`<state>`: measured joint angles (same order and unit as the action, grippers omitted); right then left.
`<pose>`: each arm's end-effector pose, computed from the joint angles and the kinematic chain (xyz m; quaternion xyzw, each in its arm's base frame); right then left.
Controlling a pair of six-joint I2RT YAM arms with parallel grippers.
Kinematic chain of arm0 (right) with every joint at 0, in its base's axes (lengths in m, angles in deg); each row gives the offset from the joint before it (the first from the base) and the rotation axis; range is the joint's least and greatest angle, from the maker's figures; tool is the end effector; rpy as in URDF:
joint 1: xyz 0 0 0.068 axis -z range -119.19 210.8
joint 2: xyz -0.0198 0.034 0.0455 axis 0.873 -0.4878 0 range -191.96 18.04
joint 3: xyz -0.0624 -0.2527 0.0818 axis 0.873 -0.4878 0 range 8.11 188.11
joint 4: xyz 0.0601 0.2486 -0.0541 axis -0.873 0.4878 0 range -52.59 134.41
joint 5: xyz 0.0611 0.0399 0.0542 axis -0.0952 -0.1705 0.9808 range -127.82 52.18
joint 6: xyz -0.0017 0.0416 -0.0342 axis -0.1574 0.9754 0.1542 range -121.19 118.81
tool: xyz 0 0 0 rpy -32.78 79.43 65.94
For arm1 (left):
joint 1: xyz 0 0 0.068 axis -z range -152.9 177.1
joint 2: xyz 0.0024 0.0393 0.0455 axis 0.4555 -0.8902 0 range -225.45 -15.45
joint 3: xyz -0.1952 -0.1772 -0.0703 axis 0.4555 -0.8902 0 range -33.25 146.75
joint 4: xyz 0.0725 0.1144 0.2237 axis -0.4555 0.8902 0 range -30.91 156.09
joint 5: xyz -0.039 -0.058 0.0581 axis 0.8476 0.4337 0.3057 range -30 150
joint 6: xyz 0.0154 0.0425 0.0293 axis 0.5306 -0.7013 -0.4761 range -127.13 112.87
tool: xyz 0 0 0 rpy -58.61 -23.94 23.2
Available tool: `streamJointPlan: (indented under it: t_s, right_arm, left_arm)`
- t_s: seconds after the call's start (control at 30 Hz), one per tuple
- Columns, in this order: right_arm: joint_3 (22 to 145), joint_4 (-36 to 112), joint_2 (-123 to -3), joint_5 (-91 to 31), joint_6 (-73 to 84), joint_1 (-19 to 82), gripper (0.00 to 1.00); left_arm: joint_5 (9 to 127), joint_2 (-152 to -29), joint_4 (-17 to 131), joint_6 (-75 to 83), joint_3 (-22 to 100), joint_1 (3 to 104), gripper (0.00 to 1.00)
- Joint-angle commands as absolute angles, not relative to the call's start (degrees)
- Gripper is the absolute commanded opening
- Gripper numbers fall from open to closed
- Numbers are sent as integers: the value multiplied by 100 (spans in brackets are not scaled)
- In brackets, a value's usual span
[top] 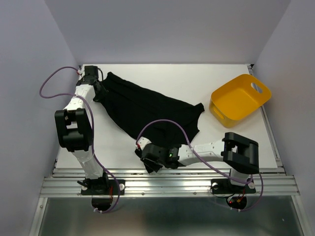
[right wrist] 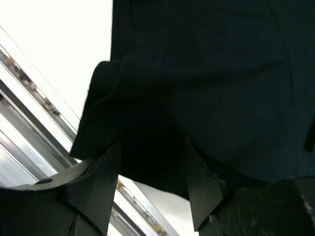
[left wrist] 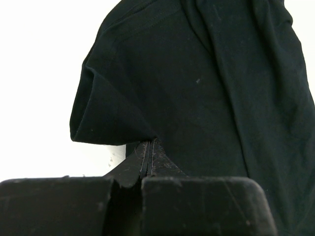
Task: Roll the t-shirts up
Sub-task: Fold the T-shirt at the center of the board.
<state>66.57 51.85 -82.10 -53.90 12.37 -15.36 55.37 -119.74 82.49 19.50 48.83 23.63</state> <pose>0.0932 0.3372 0.1656 -0.4573 0.8305 0.1087 0.2988 0.4105 0.0278 0.2541 -0.2550 0.8894 -0.0392 0.3773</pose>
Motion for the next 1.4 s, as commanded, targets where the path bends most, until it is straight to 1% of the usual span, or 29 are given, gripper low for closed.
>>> streamJointPlan:
  t_s: [0.0,0.07,0.1,0.17,0.2,0.23,0.27,0.37,0.6,0.9,1.1,1.37]
  right_arm:
    - [6832,4980,-8409,-5602,1138,-1575,58]
    - [6823,4945,-8514,-5663,1181,-1575,52]
    - [6814,4945,-8558,-5707,1199,-1575,40]
    - [6779,4936,-8550,-5838,1287,-1575,26]
    - [6727,4928,-8506,-5935,1322,-1575,12]
    - [6700,4919,-8453,-5936,1331,-1575,5]
    - [6674,4901,-8366,-6031,1357,-1575,1]
    - [6489,4752,-7900,-6111,1340,-1575,1]
    - [6234,4743,-6785,-5795,1199,-1469,1]
    - [6120,5016,-6238,-5461,1384,-1469,1]
    - [6137,4980,-6089,-5189,1410,-952,1]
    - [6067,4892,-5948,-4626,1252,24,1]
  left_arm:
    - [5446,-11890,8221,1880,4831,2385,0]
    - [5437,-11916,8230,1880,4831,2385,0]
    - [5429,-11908,8221,1871,4831,2385,0]
    - [5420,-11925,8238,1871,4839,2385,0]
    - [5420,-11925,8247,1862,4848,2385,0]
    - [5420,-11925,8247,1853,4848,2385,0]
    - [5394,-11925,8265,1853,4857,2385,0]
    - [5376,-11917,8291,1844,4892,2385,0]
    - [5279,-11899,8370,1774,4937,2376,0]
    - [5305,-11565,8344,1712,4602,2376,0]
    - [5490,-11679,8396,1712,4892,2385,0]
    - [5674,-12074,8493,1827,5647,2420,0]
